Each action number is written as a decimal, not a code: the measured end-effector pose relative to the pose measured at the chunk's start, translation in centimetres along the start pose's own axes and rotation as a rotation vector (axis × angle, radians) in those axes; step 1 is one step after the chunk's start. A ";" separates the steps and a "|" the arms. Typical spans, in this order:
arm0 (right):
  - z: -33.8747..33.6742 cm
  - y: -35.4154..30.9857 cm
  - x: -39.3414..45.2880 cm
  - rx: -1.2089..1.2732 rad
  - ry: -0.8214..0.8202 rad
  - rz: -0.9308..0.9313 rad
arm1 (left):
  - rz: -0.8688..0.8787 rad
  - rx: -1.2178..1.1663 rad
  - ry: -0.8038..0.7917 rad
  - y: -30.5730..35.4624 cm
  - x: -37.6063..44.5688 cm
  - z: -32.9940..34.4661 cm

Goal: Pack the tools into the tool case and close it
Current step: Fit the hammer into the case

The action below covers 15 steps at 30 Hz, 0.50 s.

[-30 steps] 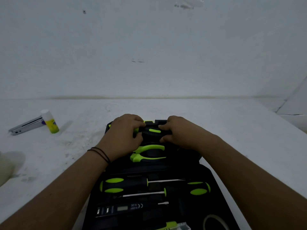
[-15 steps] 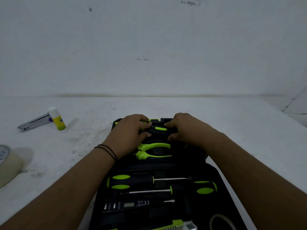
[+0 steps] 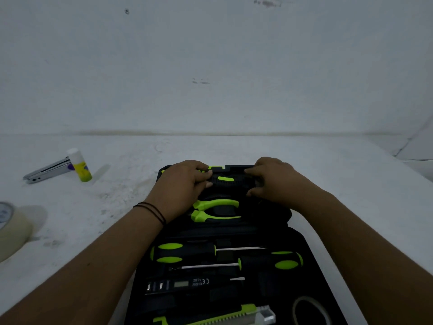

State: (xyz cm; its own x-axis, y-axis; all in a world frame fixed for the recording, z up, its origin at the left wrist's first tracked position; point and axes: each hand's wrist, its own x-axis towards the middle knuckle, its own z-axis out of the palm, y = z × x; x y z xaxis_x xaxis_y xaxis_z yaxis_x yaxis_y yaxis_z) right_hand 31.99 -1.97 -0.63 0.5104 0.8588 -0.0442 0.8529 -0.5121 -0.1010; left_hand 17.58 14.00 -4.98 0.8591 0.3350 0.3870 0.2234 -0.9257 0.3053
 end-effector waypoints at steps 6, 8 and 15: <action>-0.3 2.2 -3.2 0.140 0.110 0.304 | -0.005 -0.033 0.003 -0.1 0.3 -0.2; 0.3 2.1 -3.6 0.221 0.099 0.332 | 0.010 -0.011 0.009 0.3 0.6 -0.4; 2.0 1.2 -3.6 0.393 0.082 0.375 | 0.032 0.070 0.036 2.0 0.7 -0.2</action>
State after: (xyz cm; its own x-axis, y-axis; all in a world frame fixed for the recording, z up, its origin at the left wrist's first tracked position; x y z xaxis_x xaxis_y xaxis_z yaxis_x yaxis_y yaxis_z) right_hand 30.99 -5.63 -2.62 0.7917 0.6066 -0.0723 0.5140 -0.7254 -0.4578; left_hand 18.53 12.41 -3.88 0.8495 0.3098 0.4272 0.2286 -0.9457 0.2312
